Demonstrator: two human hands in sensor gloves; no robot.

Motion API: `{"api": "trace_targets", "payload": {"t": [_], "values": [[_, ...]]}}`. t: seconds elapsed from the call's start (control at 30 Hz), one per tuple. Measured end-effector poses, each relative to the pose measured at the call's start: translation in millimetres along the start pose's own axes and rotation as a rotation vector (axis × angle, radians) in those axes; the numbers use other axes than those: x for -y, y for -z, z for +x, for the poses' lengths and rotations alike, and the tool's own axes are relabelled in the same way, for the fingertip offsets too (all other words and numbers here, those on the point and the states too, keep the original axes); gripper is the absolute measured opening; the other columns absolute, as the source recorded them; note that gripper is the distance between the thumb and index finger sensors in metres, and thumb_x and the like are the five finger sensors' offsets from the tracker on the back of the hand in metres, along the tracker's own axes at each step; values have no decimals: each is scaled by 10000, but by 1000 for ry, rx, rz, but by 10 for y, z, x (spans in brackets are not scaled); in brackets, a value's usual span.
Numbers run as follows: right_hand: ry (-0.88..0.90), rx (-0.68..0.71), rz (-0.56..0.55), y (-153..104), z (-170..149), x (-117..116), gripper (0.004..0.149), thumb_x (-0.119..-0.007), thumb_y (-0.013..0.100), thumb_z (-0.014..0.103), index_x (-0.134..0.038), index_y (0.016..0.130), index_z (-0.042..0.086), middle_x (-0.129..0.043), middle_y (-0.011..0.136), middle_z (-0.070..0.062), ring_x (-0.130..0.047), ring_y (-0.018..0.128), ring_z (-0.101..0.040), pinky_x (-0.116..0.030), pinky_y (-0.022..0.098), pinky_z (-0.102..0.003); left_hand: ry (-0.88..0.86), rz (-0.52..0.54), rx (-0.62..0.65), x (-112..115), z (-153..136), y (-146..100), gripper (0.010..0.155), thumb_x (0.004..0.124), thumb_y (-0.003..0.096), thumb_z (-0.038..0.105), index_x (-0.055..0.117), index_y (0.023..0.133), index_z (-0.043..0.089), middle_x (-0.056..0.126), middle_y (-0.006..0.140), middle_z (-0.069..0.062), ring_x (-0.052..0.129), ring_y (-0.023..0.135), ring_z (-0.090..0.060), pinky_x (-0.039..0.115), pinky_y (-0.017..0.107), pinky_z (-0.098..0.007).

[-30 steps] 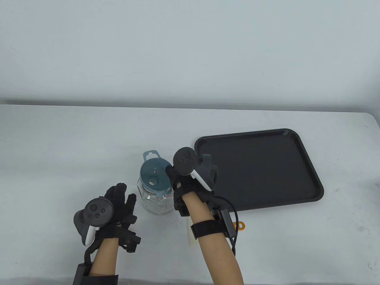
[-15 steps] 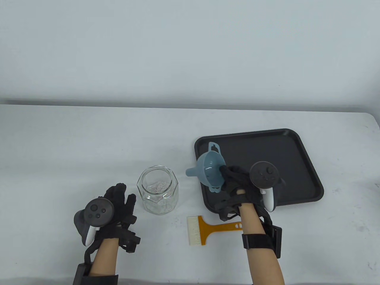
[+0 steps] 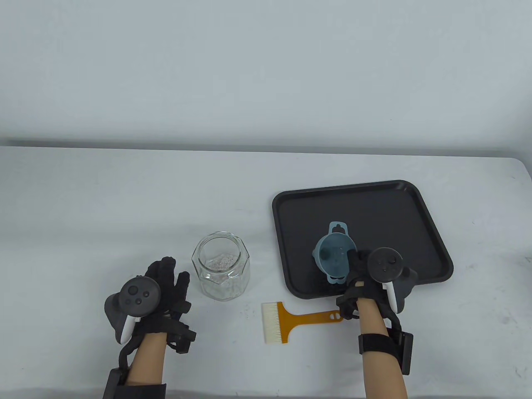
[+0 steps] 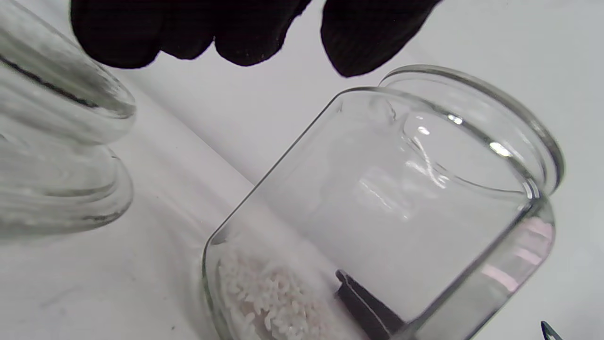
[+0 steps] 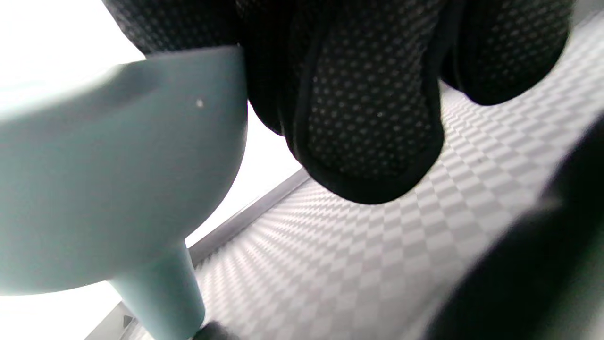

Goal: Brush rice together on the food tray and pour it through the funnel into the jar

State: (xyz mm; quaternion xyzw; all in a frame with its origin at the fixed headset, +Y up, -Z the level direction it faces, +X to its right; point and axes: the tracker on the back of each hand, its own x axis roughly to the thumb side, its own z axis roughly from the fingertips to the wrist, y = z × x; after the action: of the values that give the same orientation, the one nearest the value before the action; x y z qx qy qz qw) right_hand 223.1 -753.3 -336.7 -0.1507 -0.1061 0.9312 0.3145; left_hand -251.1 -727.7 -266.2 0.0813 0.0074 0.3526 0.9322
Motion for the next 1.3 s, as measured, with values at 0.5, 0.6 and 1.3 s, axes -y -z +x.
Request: {"api": "trace_targets", "payload": {"t": [0.5, 0.6, 1.3], "values": [[-97, 17, 60, 58, -12, -111, 439, -732, 490, 326, -823, 749, -15, -930, 632, -193, -1016, 399, -309, -690, 446, -587, 8, 0, -3, 4, -9, 3, 698, 655, 551, 332, 506, 1055, -127, 485, 1001, -490, 597, 810, -725, 241, 598, -842], [-86, 21, 60, 49, -18, -95, 467, -735, 488, 331, -800, 777, -30, -917, 655, -205, -1014, 416, -323, -683, 450, -592, 14, 2, 2, 1, -5, 2, 697, 656, 550, 331, 506, 1056, -125, 486, 1000, -490, 598, 809, -725, 242, 597, -843], [-96, 104, 6, -80, 74, 144, 600, -751, 483, 350, -660, 876, -94, -819, 763, -274, -958, 537, -398, -629, 473, -631, 124, 66, 32, -79, -16, 5, 678, 692, 537, 289, 512, 1052, -115, 494, 1002, -477, 604, 816, -713, 240, 603, -842]]}}
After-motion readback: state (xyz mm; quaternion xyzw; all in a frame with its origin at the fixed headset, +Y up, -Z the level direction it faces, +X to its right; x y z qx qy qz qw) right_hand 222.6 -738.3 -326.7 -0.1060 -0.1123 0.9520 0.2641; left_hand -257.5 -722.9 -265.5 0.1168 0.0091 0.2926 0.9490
